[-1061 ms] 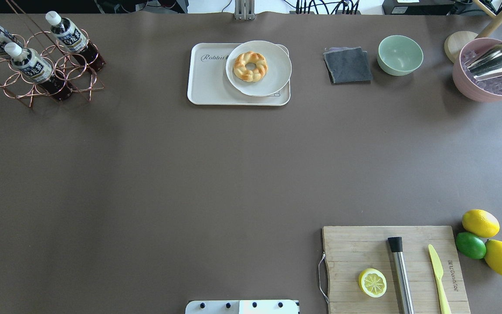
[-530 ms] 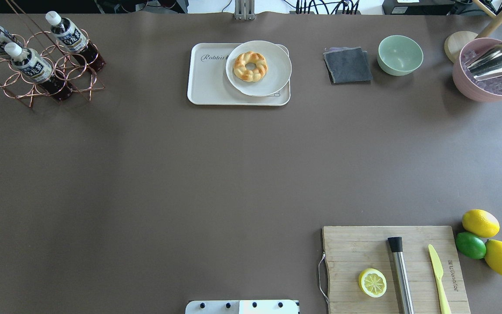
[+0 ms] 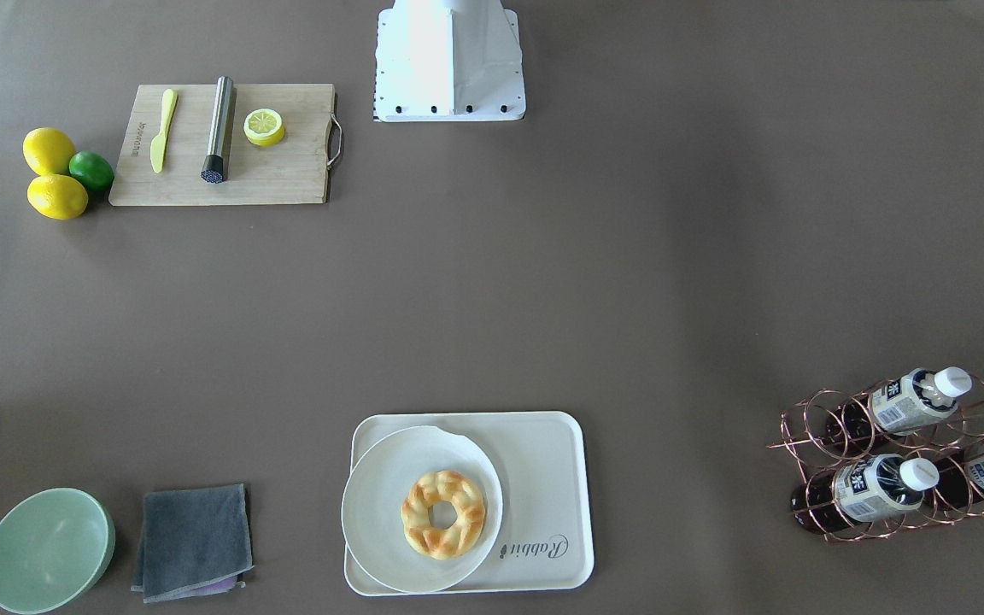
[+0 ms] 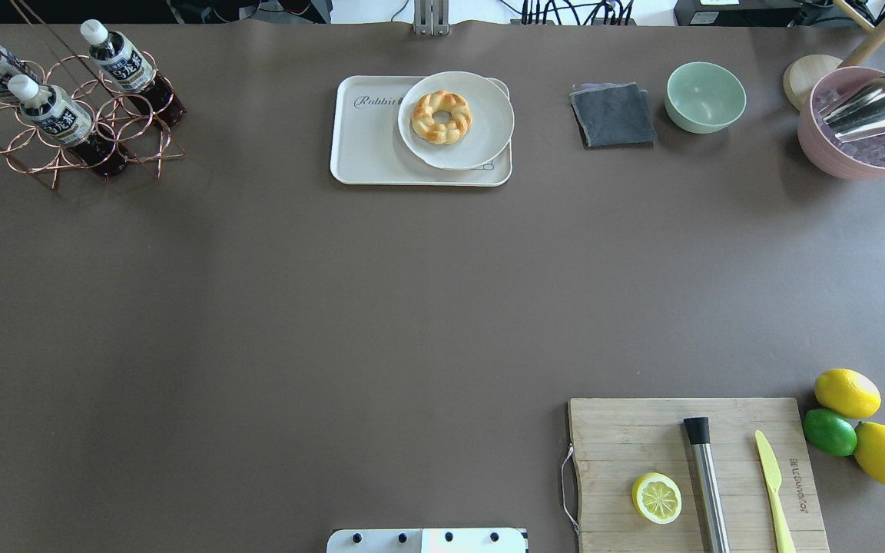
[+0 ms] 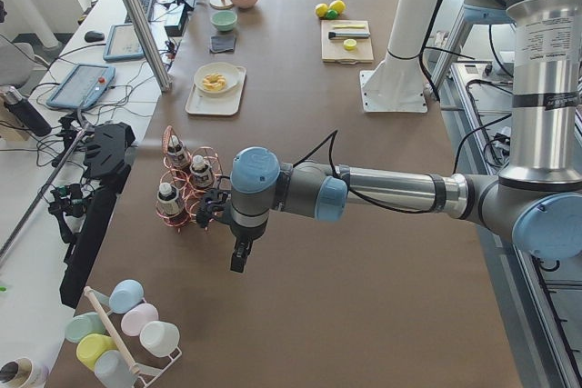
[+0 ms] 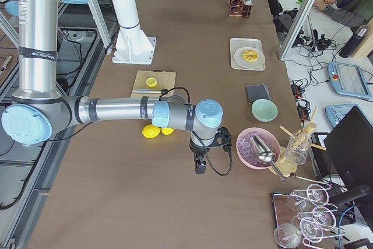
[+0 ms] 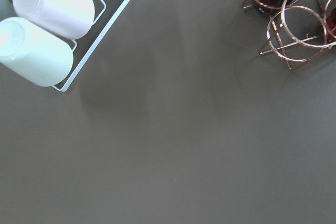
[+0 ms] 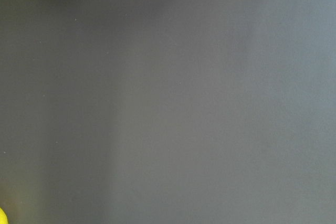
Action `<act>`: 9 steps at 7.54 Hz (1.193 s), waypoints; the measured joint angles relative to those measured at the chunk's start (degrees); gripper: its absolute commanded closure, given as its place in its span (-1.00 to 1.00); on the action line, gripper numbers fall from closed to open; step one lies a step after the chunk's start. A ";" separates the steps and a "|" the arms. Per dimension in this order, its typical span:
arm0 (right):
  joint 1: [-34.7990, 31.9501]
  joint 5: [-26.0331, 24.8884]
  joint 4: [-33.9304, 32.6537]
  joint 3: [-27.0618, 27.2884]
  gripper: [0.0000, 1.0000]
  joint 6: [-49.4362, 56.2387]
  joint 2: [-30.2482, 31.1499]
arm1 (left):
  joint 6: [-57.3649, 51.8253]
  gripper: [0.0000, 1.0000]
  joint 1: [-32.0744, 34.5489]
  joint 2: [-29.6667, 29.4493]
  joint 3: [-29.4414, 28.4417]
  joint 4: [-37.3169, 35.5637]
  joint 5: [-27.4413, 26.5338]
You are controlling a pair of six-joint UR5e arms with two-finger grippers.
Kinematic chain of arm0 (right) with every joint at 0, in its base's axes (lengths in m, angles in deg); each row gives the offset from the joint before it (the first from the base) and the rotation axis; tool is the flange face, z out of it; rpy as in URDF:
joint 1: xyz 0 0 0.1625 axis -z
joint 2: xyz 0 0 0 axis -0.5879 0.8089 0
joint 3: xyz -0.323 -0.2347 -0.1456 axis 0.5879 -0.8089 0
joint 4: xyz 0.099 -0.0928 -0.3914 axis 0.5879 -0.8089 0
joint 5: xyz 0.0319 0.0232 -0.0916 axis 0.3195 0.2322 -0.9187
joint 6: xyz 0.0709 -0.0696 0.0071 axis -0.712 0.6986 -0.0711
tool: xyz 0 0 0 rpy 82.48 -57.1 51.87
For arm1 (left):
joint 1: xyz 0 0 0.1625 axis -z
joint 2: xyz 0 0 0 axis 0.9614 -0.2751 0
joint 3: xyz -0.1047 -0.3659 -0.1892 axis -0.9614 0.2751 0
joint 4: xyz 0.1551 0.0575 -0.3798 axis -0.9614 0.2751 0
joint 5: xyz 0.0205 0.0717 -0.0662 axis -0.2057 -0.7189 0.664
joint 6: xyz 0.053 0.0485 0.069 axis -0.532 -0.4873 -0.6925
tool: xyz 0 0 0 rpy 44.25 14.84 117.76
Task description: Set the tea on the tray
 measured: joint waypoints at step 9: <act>0.02 0.08 -0.11 -0.19 -1.00 0.00 0.82 | 42.42 -0.96 -21.14 1.71 0.47 47.71 -12.52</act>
